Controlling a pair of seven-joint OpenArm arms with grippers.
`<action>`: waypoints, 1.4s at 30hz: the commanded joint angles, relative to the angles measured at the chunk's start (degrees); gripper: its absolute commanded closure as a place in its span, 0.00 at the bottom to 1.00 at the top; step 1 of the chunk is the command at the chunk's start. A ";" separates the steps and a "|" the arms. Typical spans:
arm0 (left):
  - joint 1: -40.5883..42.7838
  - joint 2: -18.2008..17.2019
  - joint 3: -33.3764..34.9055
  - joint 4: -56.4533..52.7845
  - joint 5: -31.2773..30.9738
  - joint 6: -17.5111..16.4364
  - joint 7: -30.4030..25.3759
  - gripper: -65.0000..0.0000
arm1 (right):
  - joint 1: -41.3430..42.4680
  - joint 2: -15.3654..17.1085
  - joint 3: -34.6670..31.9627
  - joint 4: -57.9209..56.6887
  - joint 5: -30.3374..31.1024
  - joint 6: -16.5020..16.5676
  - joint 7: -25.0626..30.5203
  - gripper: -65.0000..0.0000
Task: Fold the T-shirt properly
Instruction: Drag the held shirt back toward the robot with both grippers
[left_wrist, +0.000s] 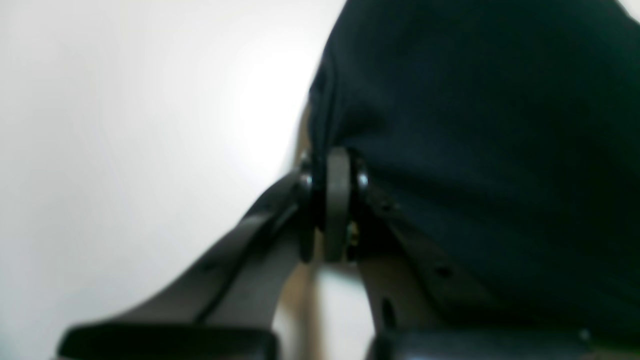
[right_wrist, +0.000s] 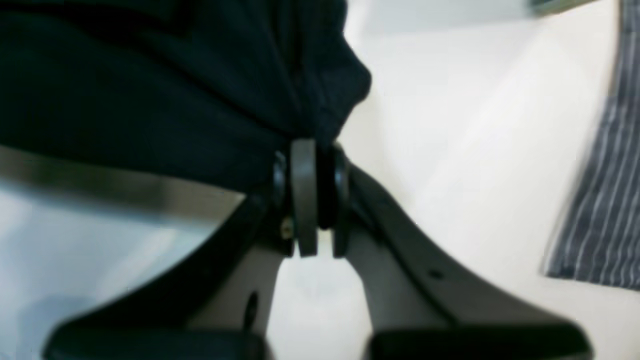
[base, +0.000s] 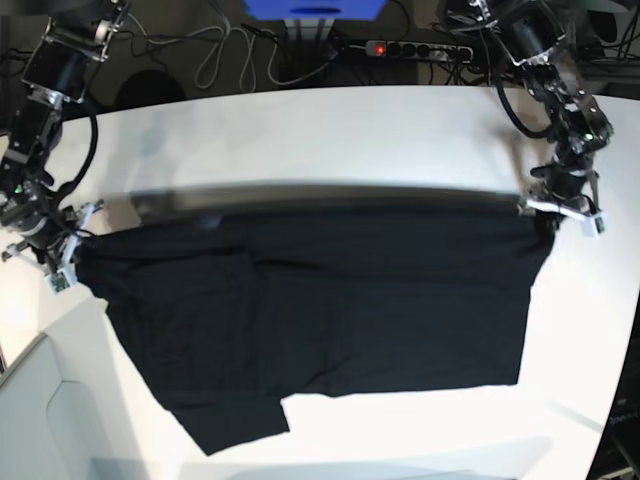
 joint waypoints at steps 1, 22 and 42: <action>-1.08 -1.31 -0.09 2.73 -0.51 0.08 -1.74 1.00 | 2.55 1.52 0.43 1.94 -0.55 0.84 -0.84 1.00; 1.03 -1.22 -0.44 6.60 -0.43 0.16 8.01 1.00 | 1.76 2.84 0.51 1.67 -0.55 0.84 -8.76 1.00; 16.50 2.83 -5.28 7.22 -0.51 -0.36 8.54 1.00 | -20.13 1.96 3.42 13.89 -0.55 0.84 -5.42 0.99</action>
